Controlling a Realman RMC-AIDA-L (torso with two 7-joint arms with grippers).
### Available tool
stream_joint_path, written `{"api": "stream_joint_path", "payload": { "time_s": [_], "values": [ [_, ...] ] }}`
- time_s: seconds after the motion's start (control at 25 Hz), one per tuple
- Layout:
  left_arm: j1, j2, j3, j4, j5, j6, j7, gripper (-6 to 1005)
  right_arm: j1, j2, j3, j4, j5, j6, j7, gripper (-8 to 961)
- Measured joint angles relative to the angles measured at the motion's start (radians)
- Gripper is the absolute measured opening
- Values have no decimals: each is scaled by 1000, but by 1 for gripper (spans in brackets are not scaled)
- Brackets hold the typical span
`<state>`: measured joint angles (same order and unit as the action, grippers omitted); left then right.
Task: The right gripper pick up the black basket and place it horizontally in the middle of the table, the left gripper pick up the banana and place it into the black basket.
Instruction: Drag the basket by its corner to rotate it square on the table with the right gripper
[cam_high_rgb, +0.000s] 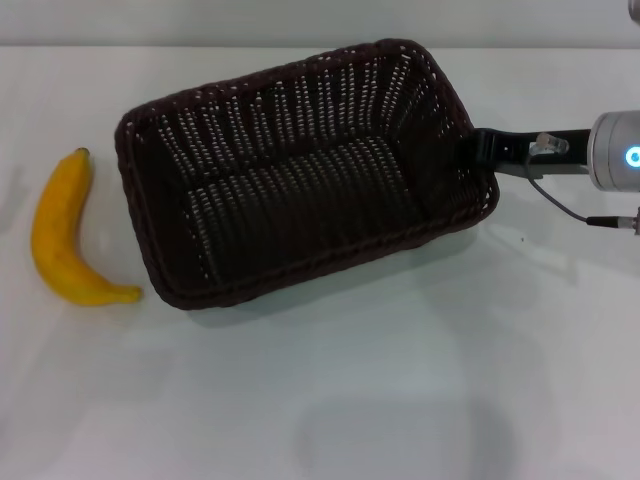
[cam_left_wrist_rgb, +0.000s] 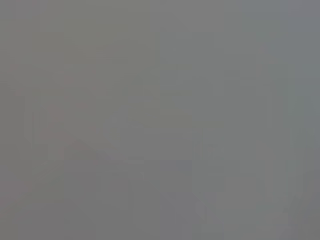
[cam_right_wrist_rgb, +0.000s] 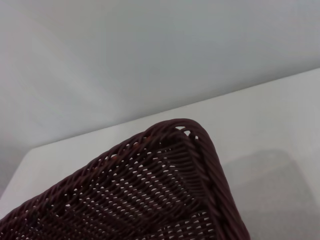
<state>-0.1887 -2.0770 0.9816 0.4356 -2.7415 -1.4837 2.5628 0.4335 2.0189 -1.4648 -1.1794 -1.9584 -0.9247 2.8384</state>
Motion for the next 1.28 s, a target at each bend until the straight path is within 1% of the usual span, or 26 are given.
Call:
{"api": "stream_joint_path", "payload": {
  "time_s": [0.4, 0.48, 0.68, 0.84, 0.96, 1.16, 1.28],
  "values": [
    [-3, 0, 0, -8, 1, 2, -1, 843, -29, -1, -4, -9, 39, 17, -13, 195],
    [-2, 0, 0, -9, 1, 2, -1, 843, -45, -1, -7, -22, 53, 31, -17, 261],
    [1, 0, 0, -10, 1, 3, -1, 842, -130, -3, -62, -111, 68, 127, -27, 435],
    [2, 0, 0, -11, 0, 4, -1, 842, -153, -7, -77, -139, 69, 175, -59, 603],
    [0, 1, 0, -12, 0, 8, -1, 842, -152, -8, -74, -139, 69, 200, -115, 641],
    [-3, 1, 0, -12, 0, 16, -1, 841, -148, -8, -81, -144, 69, 316, -287, 782],
    [-1, 2, 0, -11, 0, 16, -3, 841, -148, -8, -82, -140, 65, 423, -368, 781]
  ]
}}
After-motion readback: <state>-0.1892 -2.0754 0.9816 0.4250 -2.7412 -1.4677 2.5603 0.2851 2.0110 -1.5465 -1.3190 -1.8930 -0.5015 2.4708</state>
